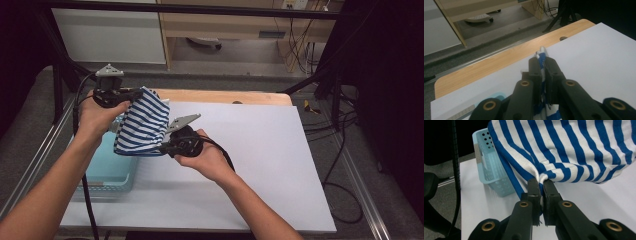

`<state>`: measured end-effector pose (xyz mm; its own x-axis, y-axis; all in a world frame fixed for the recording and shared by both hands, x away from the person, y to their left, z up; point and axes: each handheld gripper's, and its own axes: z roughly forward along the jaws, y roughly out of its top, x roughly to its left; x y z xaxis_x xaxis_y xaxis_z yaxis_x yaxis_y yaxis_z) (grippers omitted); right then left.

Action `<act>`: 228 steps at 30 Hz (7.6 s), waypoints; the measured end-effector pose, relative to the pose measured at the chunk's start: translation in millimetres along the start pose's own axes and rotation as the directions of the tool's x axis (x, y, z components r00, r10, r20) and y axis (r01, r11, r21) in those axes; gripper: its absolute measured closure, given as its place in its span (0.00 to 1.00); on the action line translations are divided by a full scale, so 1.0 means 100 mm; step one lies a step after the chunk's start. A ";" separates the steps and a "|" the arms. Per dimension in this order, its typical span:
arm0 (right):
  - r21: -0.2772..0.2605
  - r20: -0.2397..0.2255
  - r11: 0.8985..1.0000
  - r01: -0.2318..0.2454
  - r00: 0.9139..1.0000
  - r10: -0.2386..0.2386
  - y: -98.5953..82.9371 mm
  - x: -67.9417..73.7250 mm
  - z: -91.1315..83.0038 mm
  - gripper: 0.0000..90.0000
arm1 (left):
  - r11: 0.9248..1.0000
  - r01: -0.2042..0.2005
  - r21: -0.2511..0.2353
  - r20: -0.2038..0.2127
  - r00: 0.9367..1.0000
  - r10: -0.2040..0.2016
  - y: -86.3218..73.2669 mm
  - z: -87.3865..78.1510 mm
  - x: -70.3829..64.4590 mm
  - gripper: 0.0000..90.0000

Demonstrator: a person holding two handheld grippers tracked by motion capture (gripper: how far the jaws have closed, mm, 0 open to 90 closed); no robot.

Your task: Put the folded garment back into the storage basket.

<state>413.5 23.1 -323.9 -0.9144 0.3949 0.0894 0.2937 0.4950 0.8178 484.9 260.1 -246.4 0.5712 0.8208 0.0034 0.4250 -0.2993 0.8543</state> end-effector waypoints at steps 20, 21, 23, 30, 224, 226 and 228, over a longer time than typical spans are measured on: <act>-0.003 -0.026 0.999 0.033 0.999 -0.033 0.20 0.13 0.29 0.96 | 1.000 0.026 -0.014 -0.015 1.000 -0.027 -0.14 -0.19 0.28 0.94; -0.001 -0.027 0.999 0.037 0.999 -0.037 0.20 0.13 0.29 0.96 | 1.000 0.025 -0.013 -0.016 1.000 -0.025 -0.15 -0.20 0.29 0.94; -0.005 -0.029 0.999 0.035 0.999 -0.036 0.21 0.14 0.31 0.96 | 1.000 0.026 -0.015 -0.017 1.000 -0.026 -0.15 -0.22 0.30 0.94; -0.007 -0.030 0.999 0.039 0.999 -0.040 0.24 0.18 0.38 0.96 | 1.000 0.025 -0.013 -0.016 1.000 -0.025 -0.19 -0.25 0.34 0.94; -0.186 0.218 0.977 -0.104 0.965 0.144 0.17 0.01 0.37 0.07 | 0.985 0.124 -0.120 -0.204 0.968 -0.146 -1.23 -0.66 0.02 0.10; -0.194 0.228 0.976 -0.104 0.962 0.148 0.18 0.00 0.34 0.07 | 0.984 0.125 -0.129 -0.200 0.968 -0.150 -1.22 -0.68 0.01 0.09; -0.197 0.228 0.975 -0.104 0.962 0.149 0.19 -0.01 0.32 0.07 | 0.983 0.124 -0.134 -0.198 0.969 -0.150 -1.21 -0.70 0.00 0.09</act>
<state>429.0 57.0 -326.6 -0.7729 0.6298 0.0780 0.3267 0.2894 0.8997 384.6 330.6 -313.9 0.3511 0.9361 -0.0217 0.3948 -0.1269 0.9100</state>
